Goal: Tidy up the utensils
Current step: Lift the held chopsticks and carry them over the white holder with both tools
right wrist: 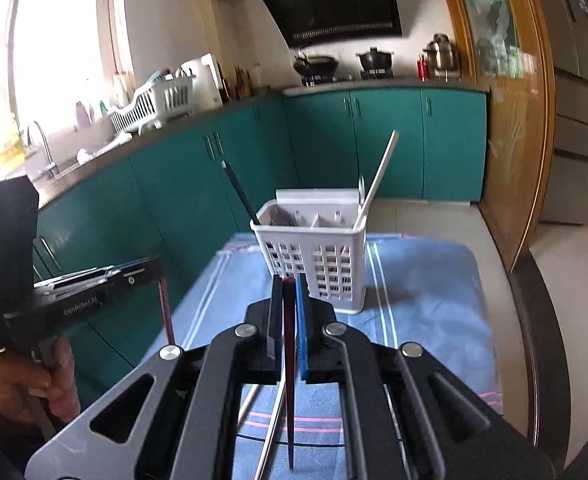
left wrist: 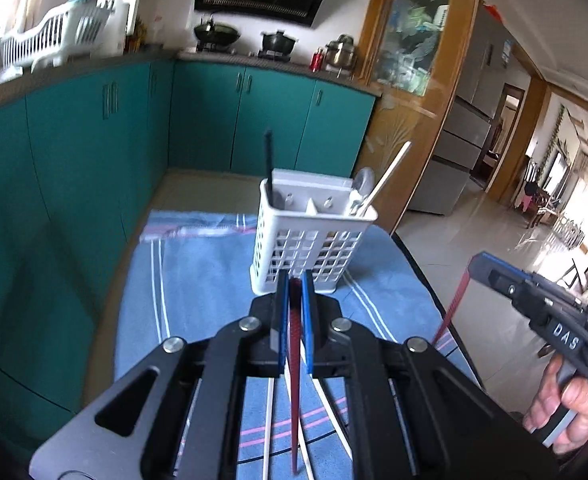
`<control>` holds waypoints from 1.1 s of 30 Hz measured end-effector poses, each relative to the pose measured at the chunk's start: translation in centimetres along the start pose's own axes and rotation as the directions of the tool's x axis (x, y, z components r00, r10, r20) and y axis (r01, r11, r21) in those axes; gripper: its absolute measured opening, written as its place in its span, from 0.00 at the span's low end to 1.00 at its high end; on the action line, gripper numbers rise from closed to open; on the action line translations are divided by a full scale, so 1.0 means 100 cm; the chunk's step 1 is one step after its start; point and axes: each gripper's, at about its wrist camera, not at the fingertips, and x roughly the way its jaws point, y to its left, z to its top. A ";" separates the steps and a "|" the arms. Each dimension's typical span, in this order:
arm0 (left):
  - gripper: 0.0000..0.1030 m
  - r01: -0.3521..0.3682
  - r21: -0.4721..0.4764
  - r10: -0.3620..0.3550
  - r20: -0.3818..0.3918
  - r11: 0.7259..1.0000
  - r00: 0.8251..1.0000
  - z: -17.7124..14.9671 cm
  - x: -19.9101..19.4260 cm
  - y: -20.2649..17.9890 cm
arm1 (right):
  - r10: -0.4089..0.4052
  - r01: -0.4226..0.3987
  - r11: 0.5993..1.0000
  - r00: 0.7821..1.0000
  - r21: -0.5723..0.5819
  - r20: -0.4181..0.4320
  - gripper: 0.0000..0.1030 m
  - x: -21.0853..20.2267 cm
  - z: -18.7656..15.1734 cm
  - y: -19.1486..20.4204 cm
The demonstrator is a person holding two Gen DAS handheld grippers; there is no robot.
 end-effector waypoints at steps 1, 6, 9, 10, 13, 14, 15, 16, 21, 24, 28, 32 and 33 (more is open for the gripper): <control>0.06 0.001 0.005 -0.001 0.014 1.000 1.000 0.003 -0.006 -0.005 | 0.001 -0.001 1.000 1.000 0.002 0.010 0.06 -0.007 0.002 0.000; 0.06 -0.003 0.022 0.002 0.079 1.000 0.997 0.018 -0.037 -0.023 | 0.008 -0.008 1.000 0.999 -0.010 0.048 0.06 -0.030 0.007 -0.001; 0.06 -0.015 0.039 0.011 0.098 0.999 0.995 0.025 -0.047 -0.031 | 0.001 0.001 1.000 0.997 -0.028 0.074 0.06 -0.040 0.013 0.002; 0.06 -0.020 0.043 0.015 0.102 0.999 0.995 0.027 -0.049 -0.032 | 0.001 0.001 1.000 0.997 -0.027 0.077 0.06 -0.043 0.014 0.002; 0.06 -0.030 0.052 0.024 0.111 0.998 0.994 0.031 -0.055 -0.038 | 0.001 0.002 1.000 0.997 -0.030 0.078 0.06 -0.050 0.017 -0.001; 0.06 -0.031 0.058 0.025 0.109 0.998 0.994 0.030 -0.057 -0.039 | -0.001 0.003 1.000 0.997 -0.031 0.074 0.06 -0.052 0.018 -0.002; 0.06 -0.034 0.064 0.027 0.108 0.997 0.994 0.030 -0.058 -0.041 | 0.001 0.001 0.999 0.998 -0.033 0.068 0.06 -0.052 0.017 -0.002; 0.06 -0.038 0.070 0.030 0.107 0.997 0.994 0.029 -0.059 -0.043 | 0.002 0.000 0.999 0.998 -0.034 0.062 0.06 -0.054 0.017 -0.003; 0.06 -0.047 0.077 0.040 0.094 0.996 0.995 0.026 -0.062 -0.047 | 0.019 -0.018 0.999 0.999 -0.031 0.029 0.06 -0.058 0.009 -0.008; 0.06 -0.052 0.073 0.046 0.088 0.996 0.995 0.025 -0.060 -0.047 | 0.024 -0.023 0.999 0.999 -0.030 0.021 0.06 -0.060 0.006 -0.010; 0.06 -0.055 0.065 0.050 0.081 0.996 0.996 0.023 -0.057 -0.047 | 0.028 -0.027 0.999 1.000 -0.024 0.011 0.06 -0.060 0.002 -0.014; 0.06 -0.058 0.062 0.053 0.071 0.996 0.996 0.021 -0.053 -0.047 | 0.033 -0.033 0.999 0.999 -0.021 -0.001 0.06 -0.059 0.000 -0.015; 0.06 -0.058 0.064 0.053 0.068 0.996 0.996 0.021 -0.052 -0.047 | 0.036 -0.036 0.999 0.999 -0.021 -0.002 0.06 -0.059 0.000 -0.015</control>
